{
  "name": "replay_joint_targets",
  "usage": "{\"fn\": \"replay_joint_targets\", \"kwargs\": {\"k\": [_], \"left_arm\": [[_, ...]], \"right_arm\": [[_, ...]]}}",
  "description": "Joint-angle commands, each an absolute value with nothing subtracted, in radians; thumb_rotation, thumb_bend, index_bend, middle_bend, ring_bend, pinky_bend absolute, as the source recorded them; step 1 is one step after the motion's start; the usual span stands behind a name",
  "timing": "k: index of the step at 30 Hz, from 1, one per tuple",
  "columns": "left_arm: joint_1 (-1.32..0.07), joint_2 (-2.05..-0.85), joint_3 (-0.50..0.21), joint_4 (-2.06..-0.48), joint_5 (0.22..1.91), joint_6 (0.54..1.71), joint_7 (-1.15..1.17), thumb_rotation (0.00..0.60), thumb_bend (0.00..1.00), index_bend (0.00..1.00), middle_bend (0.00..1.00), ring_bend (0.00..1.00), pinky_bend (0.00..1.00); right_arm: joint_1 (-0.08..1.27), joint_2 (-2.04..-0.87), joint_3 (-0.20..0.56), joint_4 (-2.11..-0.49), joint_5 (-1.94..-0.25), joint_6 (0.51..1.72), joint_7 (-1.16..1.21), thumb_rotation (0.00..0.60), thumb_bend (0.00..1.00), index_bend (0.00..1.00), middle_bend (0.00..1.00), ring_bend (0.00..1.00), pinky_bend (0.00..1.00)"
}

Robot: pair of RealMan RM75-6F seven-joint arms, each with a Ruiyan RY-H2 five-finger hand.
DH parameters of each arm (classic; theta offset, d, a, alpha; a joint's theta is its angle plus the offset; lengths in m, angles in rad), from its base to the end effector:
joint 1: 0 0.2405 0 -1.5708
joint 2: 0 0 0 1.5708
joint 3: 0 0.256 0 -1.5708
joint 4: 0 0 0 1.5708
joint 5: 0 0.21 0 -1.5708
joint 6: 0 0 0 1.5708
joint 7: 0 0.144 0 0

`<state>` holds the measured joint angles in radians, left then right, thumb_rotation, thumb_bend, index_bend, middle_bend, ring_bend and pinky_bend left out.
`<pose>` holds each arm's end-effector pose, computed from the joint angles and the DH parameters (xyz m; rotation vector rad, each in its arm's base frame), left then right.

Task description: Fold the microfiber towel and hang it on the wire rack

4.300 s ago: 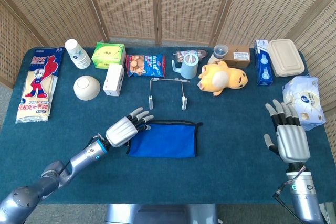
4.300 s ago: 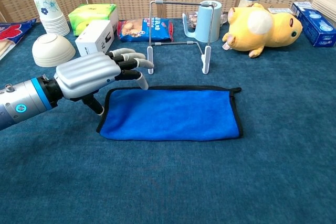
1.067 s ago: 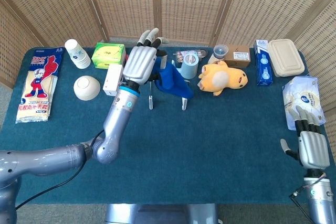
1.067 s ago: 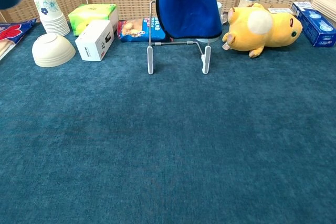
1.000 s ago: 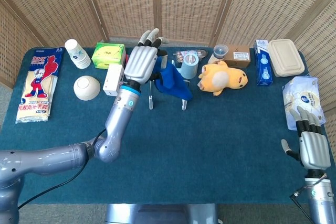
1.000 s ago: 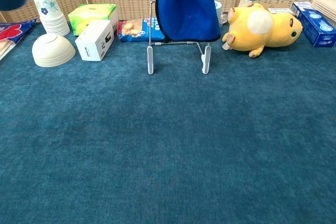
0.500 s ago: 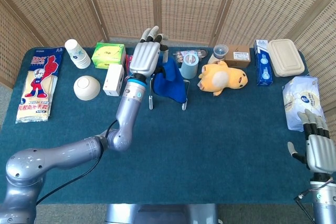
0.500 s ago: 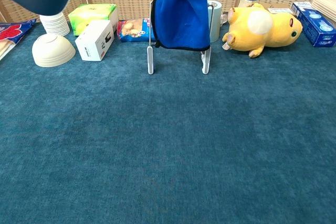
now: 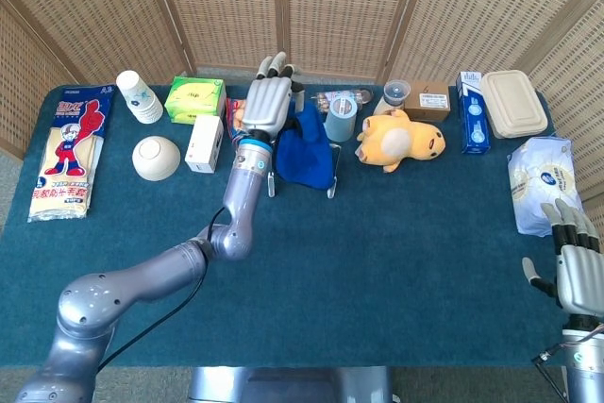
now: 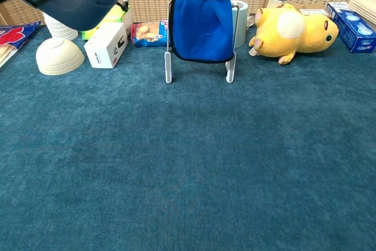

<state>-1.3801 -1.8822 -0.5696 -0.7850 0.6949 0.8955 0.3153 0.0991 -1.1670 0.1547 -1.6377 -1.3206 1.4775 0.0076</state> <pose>0.0491 0.4950 -0.0058 -1.4627 -0.9707 -1.2779 -0.3146 -0.2041 0.1641 1.1590 -0.9708 0.9580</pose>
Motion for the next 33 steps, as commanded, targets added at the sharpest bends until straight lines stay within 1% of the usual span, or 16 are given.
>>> {"fn": "replay_joint_targets", "kwargs": {"k": [1, 16, 24, 26, 28, 29, 31, 32, 33], "left_arm": [[-1.413, -1.925, -0.567, -0.706, 0.722, 0.861, 0.282, 0.6, 0.51, 0.73, 0.26, 0.03, 0.0], [-1.478, -2.002, -0.598, -0.493, 0.752, 0.802, 0.205, 0.6, 0.51, 0.72, 0.26, 0.03, 0.0], [-1.5, -2.045, -0.597, -0.393, 0.767, 0.762, 0.186, 0.6, 0.51, 0.71, 0.25, 0.02, 0.0], [-1.508, -2.057, -0.593, -0.361, 0.779, 0.755, 0.181, 0.6, 0.5, 0.66, 0.22, 0.01, 0.0], [-1.513, -2.067, -0.592, -0.332, 0.783, 0.739, 0.188, 0.6, 0.5, 0.5, 0.13, 0.0, 0.0], [-1.514, -2.07, -0.593, -0.322, 0.782, 0.727, 0.193, 0.6, 0.49, 0.44, 0.1, 0.0, 0.0], [-1.516, -2.075, -0.587, -0.306, 0.788, 0.71, 0.206, 0.6, 0.47, 0.25, 0.03, 0.0, 0.0], [-1.516, -2.076, -0.574, -0.302, 0.806, 0.713, 0.209, 0.6, 0.46, 0.21, 0.02, 0.0, 0.0], [-1.517, -2.076, -0.572, -0.301, 0.813, 0.716, 0.203, 0.6, 0.45, 0.13, 0.0, 0.0, 0.0]], "right_arm": [[0.097, -1.166, 0.155, -1.639, -1.319, 1.478, 0.006, 0.6, 0.3, 0.04, 0.01, 0.0, 0.0], [0.089, -1.159, 0.161, -1.645, -1.309, 1.477, 0.002, 0.6, 0.3, 0.04, 0.01, 0.0, 0.0], [0.086, -1.154, 0.164, -1.65, -1.306, 1.477, -0.002, 0.6, 0.3, 0.04, 0.01, 0.0, 0.0], [0.085, -1.153, 0.165, -1.651, -1.305, 1.478, -0.002, 0.6, 0.3, 0.04, 0.01, 0.0, 0.0], [0.083, -1.151, 0.166, -1.653, -1.305, 1.479, -0.001, 0.6, 0.3, 0.04, 0.01, 0.0, 0.0], [0.083, -1.15, 0.167, -1.654, -1.305, 1.48, -0.001, 0.6, 0.3, 0.04, 0.01, 0.0, 0.0], [0.081, -1.148, 0.167, -1.655, -1.305, 1.48, 0.001, 0.6, 0.3, 0.04, 0.01, 0.0, 0.0], [0.081, -1.146, 0.168, -1.657, -1.305, 1.48, 0.0, 0.6, 0.3, 0.04, 0.01, 0.0, 0.0], [0.081, -1.146, 0.168, -1.658, -1.305, 1.48, 0.0, 0.6, 0.3, 0.04, 0.01, 0.0, 0.0]]}}
